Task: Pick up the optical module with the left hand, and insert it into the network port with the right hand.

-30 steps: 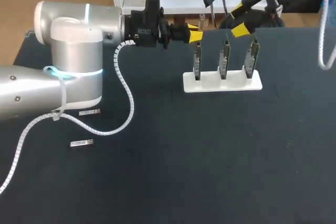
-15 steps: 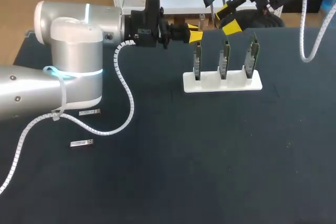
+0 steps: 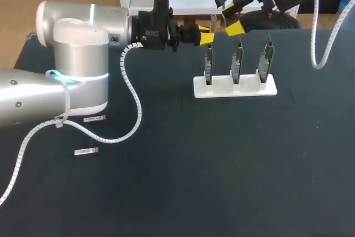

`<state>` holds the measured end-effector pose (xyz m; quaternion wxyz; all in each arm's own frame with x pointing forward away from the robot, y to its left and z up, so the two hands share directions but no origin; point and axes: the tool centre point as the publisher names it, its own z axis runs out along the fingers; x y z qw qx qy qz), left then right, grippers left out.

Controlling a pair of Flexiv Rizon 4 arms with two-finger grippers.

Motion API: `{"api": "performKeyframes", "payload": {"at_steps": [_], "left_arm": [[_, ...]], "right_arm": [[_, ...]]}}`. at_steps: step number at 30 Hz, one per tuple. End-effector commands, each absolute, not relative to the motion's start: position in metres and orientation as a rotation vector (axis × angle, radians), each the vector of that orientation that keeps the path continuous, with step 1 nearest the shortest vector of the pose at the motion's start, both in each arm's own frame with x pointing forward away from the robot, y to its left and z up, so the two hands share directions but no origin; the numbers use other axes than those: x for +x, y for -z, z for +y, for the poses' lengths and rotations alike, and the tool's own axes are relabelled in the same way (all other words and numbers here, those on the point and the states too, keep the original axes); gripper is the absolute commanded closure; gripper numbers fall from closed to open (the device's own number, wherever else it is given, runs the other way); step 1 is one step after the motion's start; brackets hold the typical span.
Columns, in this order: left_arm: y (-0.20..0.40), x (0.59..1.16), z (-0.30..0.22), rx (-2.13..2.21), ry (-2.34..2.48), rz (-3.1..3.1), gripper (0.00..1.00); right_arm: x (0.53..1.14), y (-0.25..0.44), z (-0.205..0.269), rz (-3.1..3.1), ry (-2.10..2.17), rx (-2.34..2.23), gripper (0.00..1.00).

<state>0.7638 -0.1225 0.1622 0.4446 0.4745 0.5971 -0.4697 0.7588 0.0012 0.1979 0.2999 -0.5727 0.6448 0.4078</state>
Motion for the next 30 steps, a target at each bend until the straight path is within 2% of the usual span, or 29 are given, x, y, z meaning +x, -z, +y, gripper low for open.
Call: {"api": "performKeyframes", "payload": {"at_steps": [1, 30], "left_arm": [[-0.162, 0.765, -0.123, 1.177, 1.163, 1.481, 1.00], [-0.162, 0.765, -0.123, 1.177, 1.163, 1.481, 1.00]], "right_arm": [[0.759, -0.198, 0.007, 1.702, -1.082, -1.532, 0.00], [0.773, -0.199, 0.029, 1.671, -1.109, -1.605, 0.00]]}}
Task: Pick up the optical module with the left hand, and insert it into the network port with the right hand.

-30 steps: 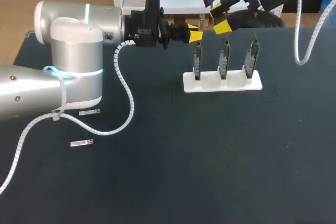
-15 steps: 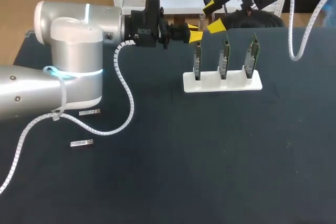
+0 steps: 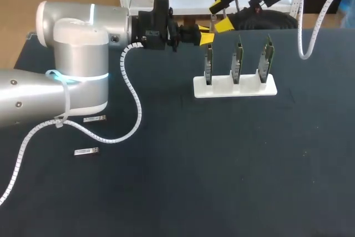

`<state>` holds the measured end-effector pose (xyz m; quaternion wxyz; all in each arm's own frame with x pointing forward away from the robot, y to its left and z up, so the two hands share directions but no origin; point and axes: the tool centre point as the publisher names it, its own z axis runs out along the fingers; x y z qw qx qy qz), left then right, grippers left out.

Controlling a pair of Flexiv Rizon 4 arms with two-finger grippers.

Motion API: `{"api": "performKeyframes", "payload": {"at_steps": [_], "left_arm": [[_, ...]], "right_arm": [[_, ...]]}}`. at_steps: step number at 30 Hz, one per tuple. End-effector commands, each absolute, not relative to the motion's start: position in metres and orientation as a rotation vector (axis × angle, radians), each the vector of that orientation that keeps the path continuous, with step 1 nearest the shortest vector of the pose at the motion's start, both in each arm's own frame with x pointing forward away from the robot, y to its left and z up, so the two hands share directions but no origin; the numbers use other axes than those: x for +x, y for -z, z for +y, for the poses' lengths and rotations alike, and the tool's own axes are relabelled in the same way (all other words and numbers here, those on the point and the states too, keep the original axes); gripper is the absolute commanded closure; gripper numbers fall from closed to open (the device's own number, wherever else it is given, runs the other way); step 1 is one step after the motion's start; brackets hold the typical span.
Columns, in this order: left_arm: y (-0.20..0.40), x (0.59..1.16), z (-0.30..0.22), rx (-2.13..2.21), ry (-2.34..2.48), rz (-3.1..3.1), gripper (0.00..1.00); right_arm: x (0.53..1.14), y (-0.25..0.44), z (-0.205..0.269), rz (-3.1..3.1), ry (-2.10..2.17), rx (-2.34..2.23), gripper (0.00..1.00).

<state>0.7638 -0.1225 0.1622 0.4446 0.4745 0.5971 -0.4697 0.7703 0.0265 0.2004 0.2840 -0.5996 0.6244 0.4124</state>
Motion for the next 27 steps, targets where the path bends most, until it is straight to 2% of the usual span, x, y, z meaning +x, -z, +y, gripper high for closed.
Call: {"api": "performKeyframes", "payload": {"at_steps": [1, 18, 19, 20, 27], "left_arm": [[-0.1619, 0.7650, -0.1234, 1.177, 1.163, 1.481, 1.00], [-0.1619, 0.7650, -0.1234, 1.177, 1.163, 1.481, 1.00], [-0.1619, 0.7650, -0.1234, 1.177, 1.163, 1.481, 1.00], [-0.1619, 0.7650, -0.1234, 1.177, 1.163, 1.481, 1.00], [-0.1619, 0.7650, -0.1234, 1.177, 1.163, 1.481, 1.00]], "right_arm": [[0.7731, -0.1991, 0.0292, 1.673, -1.108, -1.601, 0.00], [0.7691, -0.1988, 0.0334, 1.683, -1.102, -1.582, 0.00], [0.7690, -0.1989, 0.0334, 1.683, -1.101, -1.581, 0.72], [0.7689, -0.1989, 0.0335, 1.682, -1.099, -1.579, 1.00], [0.7669, -0.1994, 0.0331, 1.680, -1.095, -1.585, 1.00]]}}
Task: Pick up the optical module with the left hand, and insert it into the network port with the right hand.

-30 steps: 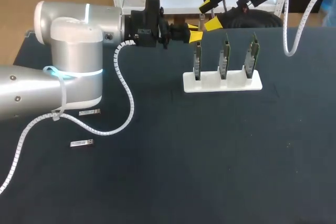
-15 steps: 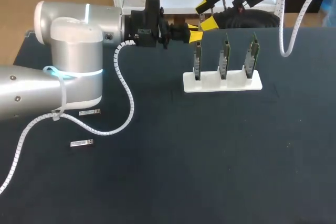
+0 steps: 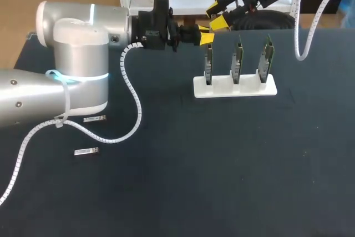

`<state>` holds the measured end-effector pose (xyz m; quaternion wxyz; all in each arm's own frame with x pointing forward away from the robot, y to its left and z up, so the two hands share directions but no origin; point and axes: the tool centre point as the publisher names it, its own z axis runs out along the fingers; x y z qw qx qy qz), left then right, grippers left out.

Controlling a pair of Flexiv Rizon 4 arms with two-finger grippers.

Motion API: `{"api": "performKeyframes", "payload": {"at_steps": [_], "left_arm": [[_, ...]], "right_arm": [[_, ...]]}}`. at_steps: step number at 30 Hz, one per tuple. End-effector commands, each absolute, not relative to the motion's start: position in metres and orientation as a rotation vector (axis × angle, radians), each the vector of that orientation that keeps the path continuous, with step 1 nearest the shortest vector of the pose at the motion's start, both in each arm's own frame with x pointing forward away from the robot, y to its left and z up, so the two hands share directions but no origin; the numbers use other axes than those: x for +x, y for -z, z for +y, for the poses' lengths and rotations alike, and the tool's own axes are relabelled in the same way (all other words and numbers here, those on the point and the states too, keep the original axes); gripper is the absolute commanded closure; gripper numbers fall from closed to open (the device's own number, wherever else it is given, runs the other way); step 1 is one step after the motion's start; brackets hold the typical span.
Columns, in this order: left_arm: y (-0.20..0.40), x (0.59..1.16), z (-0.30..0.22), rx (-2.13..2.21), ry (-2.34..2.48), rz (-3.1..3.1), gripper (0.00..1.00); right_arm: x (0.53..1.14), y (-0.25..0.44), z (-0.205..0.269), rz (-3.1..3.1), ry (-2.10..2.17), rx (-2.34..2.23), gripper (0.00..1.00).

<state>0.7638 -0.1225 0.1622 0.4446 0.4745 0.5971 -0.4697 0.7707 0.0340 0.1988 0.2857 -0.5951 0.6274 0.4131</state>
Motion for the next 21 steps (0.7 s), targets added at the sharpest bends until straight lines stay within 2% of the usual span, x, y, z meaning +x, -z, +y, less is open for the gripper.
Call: {"api": "performKeyframes", "payload": {"at_steps": [1, 16, 17, 18, 19, 21], "left_arm": [[-0.1619, 0.7650, -0.1234, 1.177, 1.163, 1.481, 1.00], [-0.1619, 0.7650, -0.1234, 1.177, 1.163, 1.481, 1.00], [-0.1619, 0.7650, -0.1234, 1.177, 1.163, 1.481, 0.95], [-0.1619, 0.7650, -0.1234, 1.177, 1.163, 1.481, 0.44], [-0.1619, 0.7650, -0.1234, 1.177, 1.163, 1.481, 0.00], [-0.1619, 0.7650, -0.1234, 1.177, 1.163, 1.481, 0.00]], "right_arm": [[0.7667, -0.1995, 0.0328, 1.680, -1.096, -1.584, 1.00], [0.7644, -0.1996, 0.0333, 1.669, -1.103, -1.601, 1.00], [0.7642, -0.1996, 0.0334, 1.668, -1.103, -1.602, 1.00], [0.7640, -0.1997, 0.0334, 1.668, -1.104, -1.602, 1.00], [0.7638, -0.1997, 0.0333, 1.668, -1.104, -1.601, 1.00], [0.7633, -0.1999, 0.0327, 1.669, -1.102, -1.601, 1.00]]}}
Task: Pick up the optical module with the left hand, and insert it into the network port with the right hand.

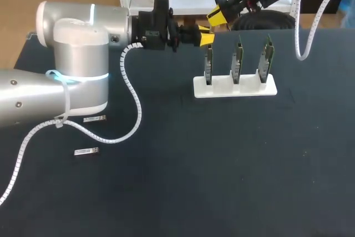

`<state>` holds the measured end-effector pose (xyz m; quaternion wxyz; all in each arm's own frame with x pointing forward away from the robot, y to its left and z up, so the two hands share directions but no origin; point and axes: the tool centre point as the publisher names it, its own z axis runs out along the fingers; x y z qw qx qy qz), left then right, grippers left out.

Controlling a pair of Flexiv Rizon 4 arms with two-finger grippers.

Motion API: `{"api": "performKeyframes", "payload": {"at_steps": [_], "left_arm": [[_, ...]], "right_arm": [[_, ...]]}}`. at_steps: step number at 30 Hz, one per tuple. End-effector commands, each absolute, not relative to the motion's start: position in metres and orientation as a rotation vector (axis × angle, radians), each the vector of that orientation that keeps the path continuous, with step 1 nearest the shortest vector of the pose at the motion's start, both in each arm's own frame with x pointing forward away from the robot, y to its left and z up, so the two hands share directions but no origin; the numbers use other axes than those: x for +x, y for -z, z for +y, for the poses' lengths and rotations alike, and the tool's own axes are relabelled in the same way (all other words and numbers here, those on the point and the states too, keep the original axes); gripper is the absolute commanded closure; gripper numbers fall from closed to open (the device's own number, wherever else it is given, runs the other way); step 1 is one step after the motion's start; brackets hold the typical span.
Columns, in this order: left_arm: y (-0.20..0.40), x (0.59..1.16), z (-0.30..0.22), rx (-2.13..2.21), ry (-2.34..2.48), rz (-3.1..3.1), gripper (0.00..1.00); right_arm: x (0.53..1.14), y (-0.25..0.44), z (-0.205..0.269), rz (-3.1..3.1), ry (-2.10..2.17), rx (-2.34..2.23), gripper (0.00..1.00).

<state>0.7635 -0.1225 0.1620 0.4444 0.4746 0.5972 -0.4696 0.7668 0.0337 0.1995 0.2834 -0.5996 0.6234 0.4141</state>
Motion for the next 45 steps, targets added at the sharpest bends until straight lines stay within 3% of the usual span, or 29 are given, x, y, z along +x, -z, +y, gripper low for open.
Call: {"api": "performKeyframes", "payload": {"at_steps": [1, 45], "left_arm": [[-0.162, 0.765, -0.123, 1.177, 1.163, 1.481, 0.00], [-0.123, 0.776, -0.089, 1.569, 0.959, 1.674, 0.00]], "right_arm": [[0.763, -0.200, 0.032, 1.669, -1.102, -1.600, 1.00], [0.758, -0.199, 0.027, 1.710, -1.058, -1.557, 1.00]]}}
